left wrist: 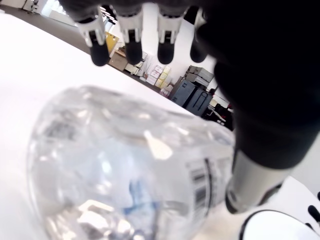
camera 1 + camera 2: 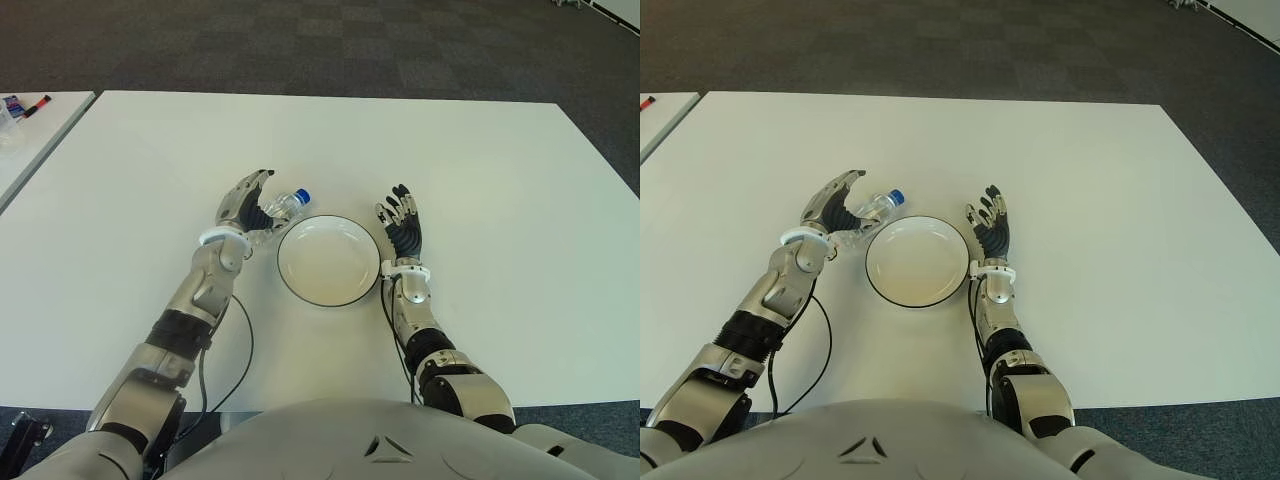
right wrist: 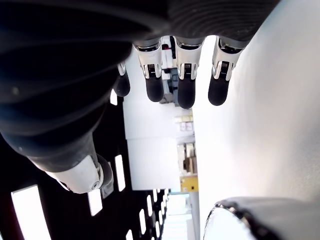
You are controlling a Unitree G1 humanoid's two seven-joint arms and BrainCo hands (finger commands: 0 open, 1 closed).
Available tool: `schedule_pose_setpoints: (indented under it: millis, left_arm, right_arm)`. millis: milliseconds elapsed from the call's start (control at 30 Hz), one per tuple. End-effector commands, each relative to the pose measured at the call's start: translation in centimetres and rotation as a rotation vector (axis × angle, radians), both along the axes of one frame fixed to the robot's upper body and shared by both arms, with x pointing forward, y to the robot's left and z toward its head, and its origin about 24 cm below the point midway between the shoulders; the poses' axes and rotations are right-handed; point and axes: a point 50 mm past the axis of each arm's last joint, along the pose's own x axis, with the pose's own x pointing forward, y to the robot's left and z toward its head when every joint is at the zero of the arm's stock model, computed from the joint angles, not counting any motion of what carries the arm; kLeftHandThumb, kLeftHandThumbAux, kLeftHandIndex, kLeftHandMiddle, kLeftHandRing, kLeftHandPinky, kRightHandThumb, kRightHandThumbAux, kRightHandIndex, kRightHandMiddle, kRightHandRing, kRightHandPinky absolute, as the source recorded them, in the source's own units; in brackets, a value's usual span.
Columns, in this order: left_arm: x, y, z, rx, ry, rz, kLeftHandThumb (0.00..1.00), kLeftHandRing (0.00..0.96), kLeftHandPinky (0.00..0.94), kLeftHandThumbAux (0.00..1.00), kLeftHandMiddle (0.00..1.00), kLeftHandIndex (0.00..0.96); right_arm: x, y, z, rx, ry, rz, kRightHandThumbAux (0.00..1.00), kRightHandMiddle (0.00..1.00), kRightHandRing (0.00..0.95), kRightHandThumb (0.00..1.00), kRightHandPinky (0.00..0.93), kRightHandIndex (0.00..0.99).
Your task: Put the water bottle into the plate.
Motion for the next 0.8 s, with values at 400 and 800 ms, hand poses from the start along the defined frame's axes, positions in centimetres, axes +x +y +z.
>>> schedule_pose_setpoints:
  millis: [400, 800]
  left_arm:
    - [-0.3, -0.3, -0.4, 0.253, 0.239, 0.133, 0.0, 0.0, 0.082, 0.861, 0.0, 0.0]
    - [-0.6, -2.6, 0.5, 0.333, 0.311, 0.166, 0.0, 0.0, 0.073, 0.877, 0.0, 0.0]
  right_arm:
    - [-2.2, 1.0, -2.6, 0.031, 0.138, -0.006, 0.651, 0.112, 0.126, 0.036, 0.168, 0.078]
    - [-2.2, 1.0, -2.6, 0.032, 0.144, -0.009, 0.672, 0.114, 0.128, 0.031, 0.173, 0.077]
